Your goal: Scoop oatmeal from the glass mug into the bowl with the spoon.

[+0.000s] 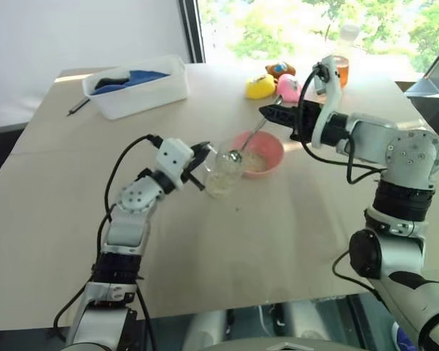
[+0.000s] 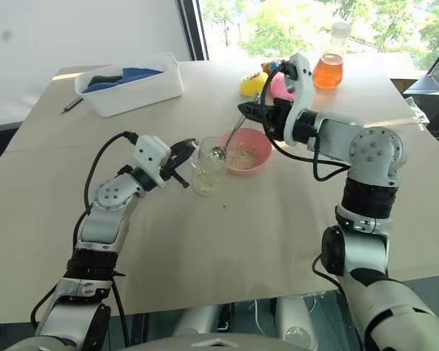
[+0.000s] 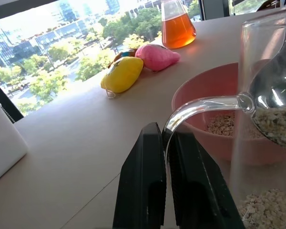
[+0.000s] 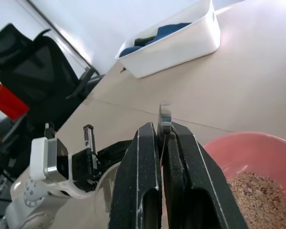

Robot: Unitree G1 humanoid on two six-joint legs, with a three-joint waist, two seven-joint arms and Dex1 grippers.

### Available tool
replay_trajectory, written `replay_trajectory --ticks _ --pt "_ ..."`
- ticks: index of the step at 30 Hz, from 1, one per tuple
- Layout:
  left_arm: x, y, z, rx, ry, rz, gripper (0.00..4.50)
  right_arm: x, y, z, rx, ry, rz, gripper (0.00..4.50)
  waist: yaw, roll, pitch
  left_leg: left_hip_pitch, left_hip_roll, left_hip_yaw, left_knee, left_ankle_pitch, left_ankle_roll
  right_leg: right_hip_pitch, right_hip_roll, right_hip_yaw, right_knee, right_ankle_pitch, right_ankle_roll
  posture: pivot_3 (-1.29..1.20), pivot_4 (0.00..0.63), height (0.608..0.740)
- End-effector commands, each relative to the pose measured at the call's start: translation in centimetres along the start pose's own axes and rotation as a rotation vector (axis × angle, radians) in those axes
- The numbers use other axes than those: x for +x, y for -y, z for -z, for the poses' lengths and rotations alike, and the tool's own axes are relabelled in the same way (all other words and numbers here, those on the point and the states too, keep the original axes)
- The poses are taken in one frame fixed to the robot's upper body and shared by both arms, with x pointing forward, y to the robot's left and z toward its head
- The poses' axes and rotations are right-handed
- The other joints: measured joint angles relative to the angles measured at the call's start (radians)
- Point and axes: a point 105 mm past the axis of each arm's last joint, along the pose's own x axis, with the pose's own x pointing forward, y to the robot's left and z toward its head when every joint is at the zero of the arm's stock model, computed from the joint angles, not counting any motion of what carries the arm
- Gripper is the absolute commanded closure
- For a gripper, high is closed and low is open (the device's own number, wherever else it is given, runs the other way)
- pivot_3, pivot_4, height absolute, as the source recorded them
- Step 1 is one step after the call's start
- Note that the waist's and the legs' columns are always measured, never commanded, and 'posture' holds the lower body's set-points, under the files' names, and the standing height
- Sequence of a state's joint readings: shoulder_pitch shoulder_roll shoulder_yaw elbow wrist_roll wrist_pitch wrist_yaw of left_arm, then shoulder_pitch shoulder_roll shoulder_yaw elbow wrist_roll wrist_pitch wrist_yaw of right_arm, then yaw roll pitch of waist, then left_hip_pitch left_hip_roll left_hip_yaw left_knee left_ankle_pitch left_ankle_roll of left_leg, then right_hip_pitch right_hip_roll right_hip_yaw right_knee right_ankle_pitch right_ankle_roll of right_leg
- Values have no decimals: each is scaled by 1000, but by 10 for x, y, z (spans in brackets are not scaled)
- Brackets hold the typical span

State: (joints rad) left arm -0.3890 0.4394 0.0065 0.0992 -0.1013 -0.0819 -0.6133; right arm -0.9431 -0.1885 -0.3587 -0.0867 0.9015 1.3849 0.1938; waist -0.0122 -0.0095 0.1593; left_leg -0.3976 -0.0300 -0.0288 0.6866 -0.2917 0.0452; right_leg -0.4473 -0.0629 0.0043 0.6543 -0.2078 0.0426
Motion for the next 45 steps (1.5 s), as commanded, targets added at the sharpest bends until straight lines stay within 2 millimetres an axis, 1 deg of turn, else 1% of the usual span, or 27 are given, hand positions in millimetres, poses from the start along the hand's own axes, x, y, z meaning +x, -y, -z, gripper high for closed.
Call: replay_trajectory --ticks 1,7,15,28,32,37,45 --pt "-4 8 8 8 -13 3 4451 -10 1 -10 71 37 -1 4500 0 0 0 0 0 0 0 0 0 0 0 0 0 0 0 0 150 740" --pt "-9 7 9 18 0 -36 4451 -15 14 -2 210 17 34 4500 0 1 -1 0 0 1 0 0 0 0 -2 1 1 0 0 0 150 740" --pt "-13 8 12 16 -1 -60 4451 -11 19 -3 319 22 44 4500 -3 2 -2 2 0 2 0 -1 2 0 0 2 3 0 0 0 150 740" --pt "-16 10 14 -1 4 -97 4451 -5 23 -4 438 18 61 4500 -4 3 -3 2 0 3 0 -1 3 0 1 3 3 0 0 0 150 740" --pt "-17 11 14 -13 12 -112 4451 -6 26 -3 470 23 76 4500 -4 3 -3 2 0 3 0 -2 4 0 2 3 3 0 0 0 150 740" --pt "-18 11 18 -28 24 -135 4451 -11 29 -8 501 44 80 4500 -4 3 -3 2 0 3 0 -2 4 0 2 3 3 0 0 0 150 740" --pt "-23 6 27 -37 26 -172 4451 -13 23 -13 533 69 64 4500 -7 3 -3 2 1 3 0 -2 5 0 3 3 3 0 0 0 150 740"
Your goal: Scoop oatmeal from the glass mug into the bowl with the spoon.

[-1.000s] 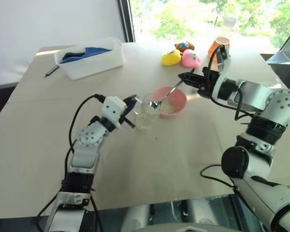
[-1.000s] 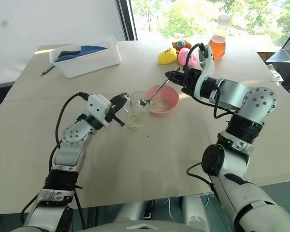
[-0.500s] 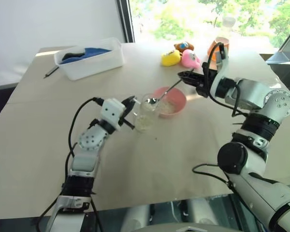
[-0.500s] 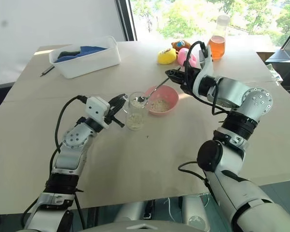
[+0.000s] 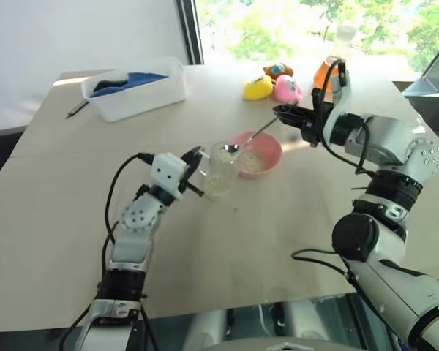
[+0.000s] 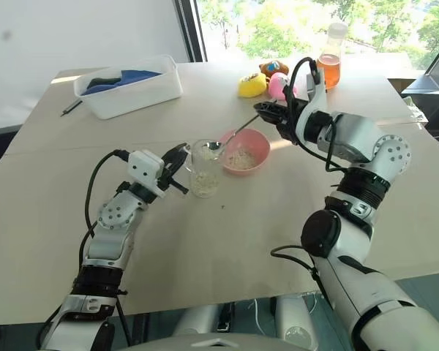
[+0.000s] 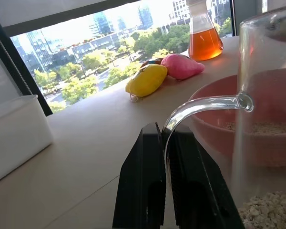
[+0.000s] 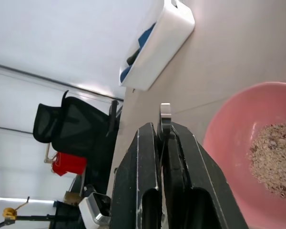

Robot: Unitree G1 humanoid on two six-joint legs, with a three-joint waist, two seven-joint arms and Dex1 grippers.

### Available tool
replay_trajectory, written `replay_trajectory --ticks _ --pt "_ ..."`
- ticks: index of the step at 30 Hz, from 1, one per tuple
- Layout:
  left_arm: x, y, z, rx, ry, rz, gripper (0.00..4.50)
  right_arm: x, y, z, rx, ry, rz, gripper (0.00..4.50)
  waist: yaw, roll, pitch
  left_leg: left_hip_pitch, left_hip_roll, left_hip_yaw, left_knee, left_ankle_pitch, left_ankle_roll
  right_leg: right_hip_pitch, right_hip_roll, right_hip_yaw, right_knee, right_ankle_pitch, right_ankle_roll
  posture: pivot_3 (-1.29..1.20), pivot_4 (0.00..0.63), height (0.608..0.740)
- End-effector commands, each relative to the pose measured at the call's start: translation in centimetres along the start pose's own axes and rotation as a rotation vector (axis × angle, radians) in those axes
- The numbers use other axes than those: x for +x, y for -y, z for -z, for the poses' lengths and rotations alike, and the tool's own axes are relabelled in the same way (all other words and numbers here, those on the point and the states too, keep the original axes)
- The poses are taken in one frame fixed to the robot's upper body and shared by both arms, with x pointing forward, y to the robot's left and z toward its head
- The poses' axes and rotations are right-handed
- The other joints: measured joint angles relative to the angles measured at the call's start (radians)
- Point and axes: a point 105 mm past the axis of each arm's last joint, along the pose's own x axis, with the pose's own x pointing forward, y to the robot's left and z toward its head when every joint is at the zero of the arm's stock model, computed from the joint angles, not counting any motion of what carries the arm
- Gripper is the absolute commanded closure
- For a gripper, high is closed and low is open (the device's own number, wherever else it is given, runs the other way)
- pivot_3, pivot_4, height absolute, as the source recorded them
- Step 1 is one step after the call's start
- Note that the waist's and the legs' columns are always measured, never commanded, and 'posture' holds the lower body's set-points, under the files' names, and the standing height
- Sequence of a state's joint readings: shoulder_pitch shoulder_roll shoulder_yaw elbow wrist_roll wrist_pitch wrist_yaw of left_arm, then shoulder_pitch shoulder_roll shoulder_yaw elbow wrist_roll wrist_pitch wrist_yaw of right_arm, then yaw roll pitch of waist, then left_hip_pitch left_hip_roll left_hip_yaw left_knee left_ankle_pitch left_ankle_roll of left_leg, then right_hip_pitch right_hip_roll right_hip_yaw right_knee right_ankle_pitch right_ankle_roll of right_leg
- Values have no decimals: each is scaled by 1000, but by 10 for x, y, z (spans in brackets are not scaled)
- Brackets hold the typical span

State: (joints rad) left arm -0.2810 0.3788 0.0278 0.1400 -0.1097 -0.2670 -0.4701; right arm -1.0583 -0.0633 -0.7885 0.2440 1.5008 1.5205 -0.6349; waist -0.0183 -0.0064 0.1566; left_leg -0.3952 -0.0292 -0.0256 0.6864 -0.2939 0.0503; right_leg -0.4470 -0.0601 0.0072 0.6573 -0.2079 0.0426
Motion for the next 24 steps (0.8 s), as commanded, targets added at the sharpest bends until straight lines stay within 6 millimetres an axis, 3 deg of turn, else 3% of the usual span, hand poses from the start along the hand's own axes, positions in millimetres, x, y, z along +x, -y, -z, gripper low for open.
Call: replay_trajectory --ticks 1,18,24 --pt "-7 1 13 1 -36 -6 4451 -5 -9 -6 15 40 -26 4500 -2 0 0 0 0 0 0 0 0 0 0 0 0 0 0 0 150 740" --pt "-18 -2 19 -9 -50 -31 4451 -16 -10 -39 119 133 -21 4500 -18 0 0 0 3 2 0 0 1 1 2 1 -1 0 0 0 150 740" --pt "-27 -3 24 -20 -72 -50 4451 -5 -5 -44 -4 168 42 4500 -19 0 0 1 4 4 0 0 1 1 3 3 -2 0 0 0 150 740"
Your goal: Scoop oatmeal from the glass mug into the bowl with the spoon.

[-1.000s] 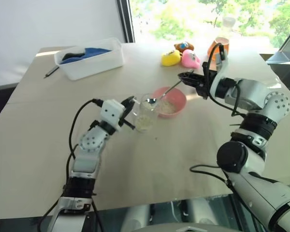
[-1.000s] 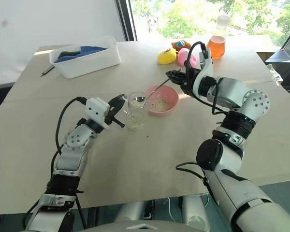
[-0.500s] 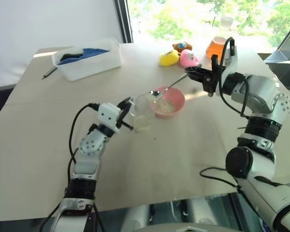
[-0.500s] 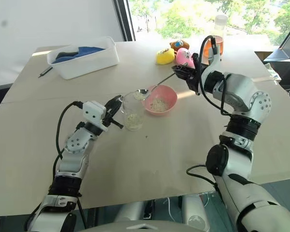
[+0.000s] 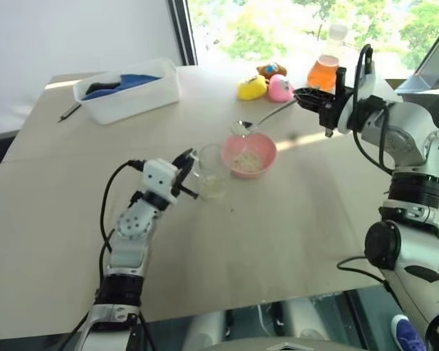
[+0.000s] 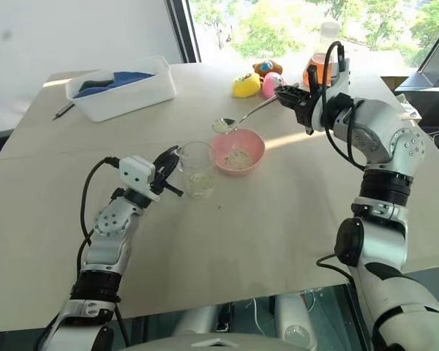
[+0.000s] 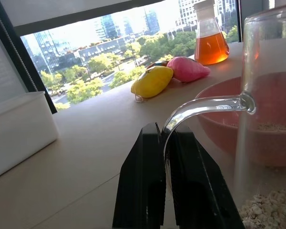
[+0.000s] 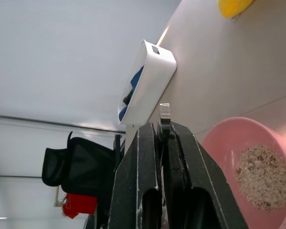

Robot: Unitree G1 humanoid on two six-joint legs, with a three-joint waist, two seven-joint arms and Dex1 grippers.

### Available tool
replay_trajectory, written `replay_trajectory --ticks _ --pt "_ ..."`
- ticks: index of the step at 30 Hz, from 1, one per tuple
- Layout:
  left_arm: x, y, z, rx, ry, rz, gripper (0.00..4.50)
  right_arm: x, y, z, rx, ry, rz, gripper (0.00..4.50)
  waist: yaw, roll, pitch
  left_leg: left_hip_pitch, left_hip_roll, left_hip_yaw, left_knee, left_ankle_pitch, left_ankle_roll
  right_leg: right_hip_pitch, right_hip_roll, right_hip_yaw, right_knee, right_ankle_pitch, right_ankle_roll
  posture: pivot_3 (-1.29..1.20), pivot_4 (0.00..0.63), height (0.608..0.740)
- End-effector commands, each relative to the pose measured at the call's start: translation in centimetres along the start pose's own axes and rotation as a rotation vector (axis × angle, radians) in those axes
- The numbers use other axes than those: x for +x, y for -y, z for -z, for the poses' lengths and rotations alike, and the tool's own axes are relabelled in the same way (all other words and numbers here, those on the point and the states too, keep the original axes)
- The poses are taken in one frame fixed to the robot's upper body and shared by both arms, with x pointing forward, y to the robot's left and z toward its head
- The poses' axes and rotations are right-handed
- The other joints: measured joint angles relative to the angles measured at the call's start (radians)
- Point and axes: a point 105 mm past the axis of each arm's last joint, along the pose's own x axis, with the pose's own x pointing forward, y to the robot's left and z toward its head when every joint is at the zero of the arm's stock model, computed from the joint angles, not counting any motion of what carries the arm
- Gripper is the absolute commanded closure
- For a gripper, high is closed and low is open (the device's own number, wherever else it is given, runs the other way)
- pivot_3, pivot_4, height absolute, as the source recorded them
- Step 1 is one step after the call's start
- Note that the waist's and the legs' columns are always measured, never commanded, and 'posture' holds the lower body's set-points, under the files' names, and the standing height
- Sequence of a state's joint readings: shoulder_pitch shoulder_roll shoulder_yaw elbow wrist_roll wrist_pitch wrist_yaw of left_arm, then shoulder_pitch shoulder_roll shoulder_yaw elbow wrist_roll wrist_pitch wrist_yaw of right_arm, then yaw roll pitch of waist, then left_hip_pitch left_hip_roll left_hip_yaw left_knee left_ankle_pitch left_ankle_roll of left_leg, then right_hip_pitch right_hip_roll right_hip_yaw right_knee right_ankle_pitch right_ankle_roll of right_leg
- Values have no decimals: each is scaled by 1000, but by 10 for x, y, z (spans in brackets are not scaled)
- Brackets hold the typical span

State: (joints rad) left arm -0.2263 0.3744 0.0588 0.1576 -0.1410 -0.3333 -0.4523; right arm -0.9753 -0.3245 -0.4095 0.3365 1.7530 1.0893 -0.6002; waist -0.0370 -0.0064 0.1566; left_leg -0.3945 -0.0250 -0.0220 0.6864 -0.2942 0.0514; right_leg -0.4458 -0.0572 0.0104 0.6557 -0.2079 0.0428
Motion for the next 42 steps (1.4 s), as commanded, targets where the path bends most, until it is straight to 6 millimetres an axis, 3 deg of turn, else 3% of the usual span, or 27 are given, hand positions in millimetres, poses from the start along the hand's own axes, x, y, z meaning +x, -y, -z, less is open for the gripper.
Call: replay_trajectory --ticks 1,5,8,14,20,26,31,34,37,42 --pt "-12 2 18 3 -85 10 4451 3 -17 -8 -118 47 -34 4500 0 0 0 0 0 0 0 0 0 0 0 0 0 0 0 0 150 740" --pt "-20 7 23 0 -109 6 4451 11 -17 -6 -251 61 -15 4500 -1 0 0 1 1 1 0 0 0 0 1 1 0 0 0 0 150 740" --pt "-21 9 18 -15 -105 7 4451 13 -19 -6 -455 79 3 4500 0 0 0 1 1 1 0 0 0 0 0 2 0 0 0 0 150 740" --pt "-26 10 18 -15 -124 -2 4451 15 -38 2 -801 110 -46 4500 1 0 0 1 1 0 -1 0 0 0 0 1 -1 0 0 0 150 740" --pt "-26 8 18 -17 -132 -14 4451 15 -74 31 -1199 73 -165 4500 3 0 0 0 0 -1 -1 0 0 0 -5 0 -2 0 0 0 150 740" --pt "-22 11 17 -22 -130 -11 4451 13 -68 54 -1538 4 -214 4500 4 0 0 0 0 -2 -1 0 0 0 -5 -1 -3 0 0 0 150 740" --pt "-20 11 17 -21 -130 -5 4451 14 -60 48 -1450 13 -187 4500 5 0 0 0 0 -3 -1 0 -1 0 -6 0 -3 0 0 0 150 740" --pt "-21 10 17 -20 -132 -8 4451 15 -61 22 -1218 97 -139 4500 7 0 0 0 0 -3 -1 0 -1 0 -6 2 -3 0 0 0 150 740" --pt "-24 11 21 -36 -148 -16 4451 11 -74 6 -875 128 -219 4500 10 0 0 0 0 -3 -1 0 -1 0 -7 2 -3 0 0 0 150 740" --pt "-25 13 26 -72 -166 -29 4451 -3 -98 23 -619 -7 -437 4500 12 1 0 0 0 -4 -5 0 -1 -1 -7 1 -5 0 -1 0 150 740"
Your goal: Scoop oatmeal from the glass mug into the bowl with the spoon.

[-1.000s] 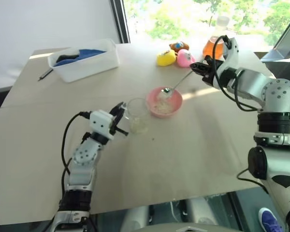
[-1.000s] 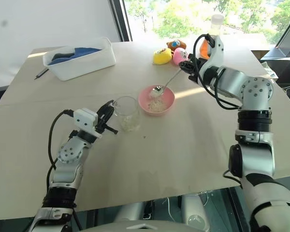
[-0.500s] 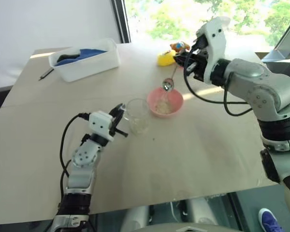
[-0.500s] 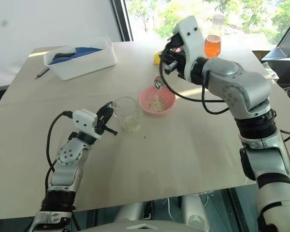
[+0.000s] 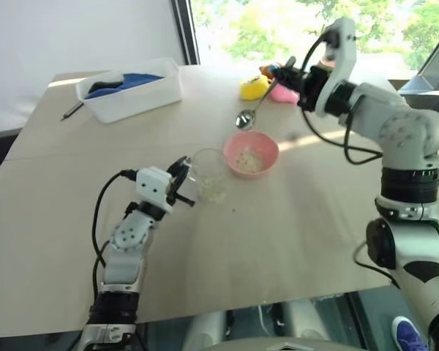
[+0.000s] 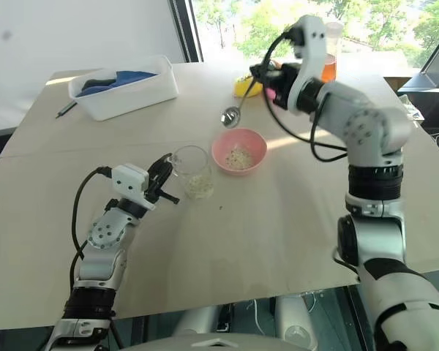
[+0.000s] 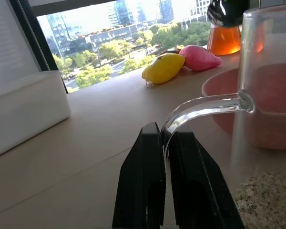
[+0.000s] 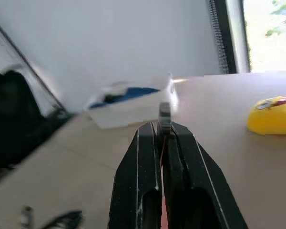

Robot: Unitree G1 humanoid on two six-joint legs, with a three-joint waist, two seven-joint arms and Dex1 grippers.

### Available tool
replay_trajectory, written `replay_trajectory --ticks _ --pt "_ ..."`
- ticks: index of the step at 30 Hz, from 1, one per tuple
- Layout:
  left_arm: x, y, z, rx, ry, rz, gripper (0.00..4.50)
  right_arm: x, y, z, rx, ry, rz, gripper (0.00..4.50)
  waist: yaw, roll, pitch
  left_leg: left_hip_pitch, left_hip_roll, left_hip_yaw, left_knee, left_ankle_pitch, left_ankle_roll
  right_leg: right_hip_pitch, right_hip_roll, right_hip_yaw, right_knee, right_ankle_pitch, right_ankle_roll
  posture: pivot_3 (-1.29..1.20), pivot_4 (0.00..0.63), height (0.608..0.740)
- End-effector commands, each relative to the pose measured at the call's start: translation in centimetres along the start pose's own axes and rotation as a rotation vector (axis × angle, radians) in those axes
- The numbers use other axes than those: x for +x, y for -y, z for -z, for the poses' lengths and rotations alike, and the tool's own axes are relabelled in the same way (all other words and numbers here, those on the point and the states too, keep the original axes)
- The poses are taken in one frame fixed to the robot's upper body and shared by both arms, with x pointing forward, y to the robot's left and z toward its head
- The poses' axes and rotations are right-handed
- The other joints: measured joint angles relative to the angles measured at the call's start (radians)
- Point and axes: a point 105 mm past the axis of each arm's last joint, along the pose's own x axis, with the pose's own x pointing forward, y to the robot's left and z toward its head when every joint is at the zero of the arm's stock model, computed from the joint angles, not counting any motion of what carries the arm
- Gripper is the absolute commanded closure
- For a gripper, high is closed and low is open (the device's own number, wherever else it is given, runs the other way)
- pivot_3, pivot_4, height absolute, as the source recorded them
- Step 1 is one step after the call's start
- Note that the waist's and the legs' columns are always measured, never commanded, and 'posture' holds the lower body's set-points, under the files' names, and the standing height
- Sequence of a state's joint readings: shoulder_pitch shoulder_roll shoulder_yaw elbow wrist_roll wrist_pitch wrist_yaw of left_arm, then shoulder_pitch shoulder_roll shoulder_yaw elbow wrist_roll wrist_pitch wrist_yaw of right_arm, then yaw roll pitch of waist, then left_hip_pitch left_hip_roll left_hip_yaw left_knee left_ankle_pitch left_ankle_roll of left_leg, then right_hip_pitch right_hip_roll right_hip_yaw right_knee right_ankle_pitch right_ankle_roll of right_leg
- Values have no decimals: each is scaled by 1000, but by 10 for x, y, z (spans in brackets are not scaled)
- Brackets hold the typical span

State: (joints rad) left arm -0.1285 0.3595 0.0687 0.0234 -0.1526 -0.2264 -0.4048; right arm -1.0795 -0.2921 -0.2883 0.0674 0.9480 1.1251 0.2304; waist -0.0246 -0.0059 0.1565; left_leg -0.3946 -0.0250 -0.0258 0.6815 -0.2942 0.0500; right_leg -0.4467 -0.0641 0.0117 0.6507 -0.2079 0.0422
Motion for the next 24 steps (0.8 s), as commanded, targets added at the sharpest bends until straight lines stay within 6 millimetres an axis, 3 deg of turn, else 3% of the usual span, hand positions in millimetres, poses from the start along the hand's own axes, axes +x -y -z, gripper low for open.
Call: replay_trajectory --ticks 1,3,12,15,19,24 --pt "-8 6 26 -27 -117 11 4451 -5 -33 -6 77 -12 -177 4500 0 0 0 0 0 0 0 0 0 0 0 0 0 0 0 0 150 740" --pt "-8 5 28 -42 -128 1 4451 -6 -41 3 80 -59 -209 4500 0 0 0 0 0 0 0 0 0 0 0 0 -1 0 0 0 150 740" --pt "-11 6 29 -73 -134 8 4451 3 -43 42 37 -170 -165 4500 6 1 -1 -1 0 0 0 0 0 0 0 0 0 0 0 0 150 740" --pt "-12 7 29 -84 -136 5 4451 7 -39 54 -71 -214 -120 4500 6 1 -1 -1 -1 1 0 0 0 0 0 0 0 0 0 0 150 740" --pt "-14 9 30 -98 -141 10 4451 13 -39 64 -226 -248 -110 4500 8 1 -2 0 -1 0 1 0 0 1 0 -1 0 0 0 0 150 740" --pt "-14 11 31 -104 -148 11 4451 20 -53 73 -235 -256 -177 4500 9 1 -2 0 -1 0 2 0 0 1 0 -5 0 0 0 0 150 740"
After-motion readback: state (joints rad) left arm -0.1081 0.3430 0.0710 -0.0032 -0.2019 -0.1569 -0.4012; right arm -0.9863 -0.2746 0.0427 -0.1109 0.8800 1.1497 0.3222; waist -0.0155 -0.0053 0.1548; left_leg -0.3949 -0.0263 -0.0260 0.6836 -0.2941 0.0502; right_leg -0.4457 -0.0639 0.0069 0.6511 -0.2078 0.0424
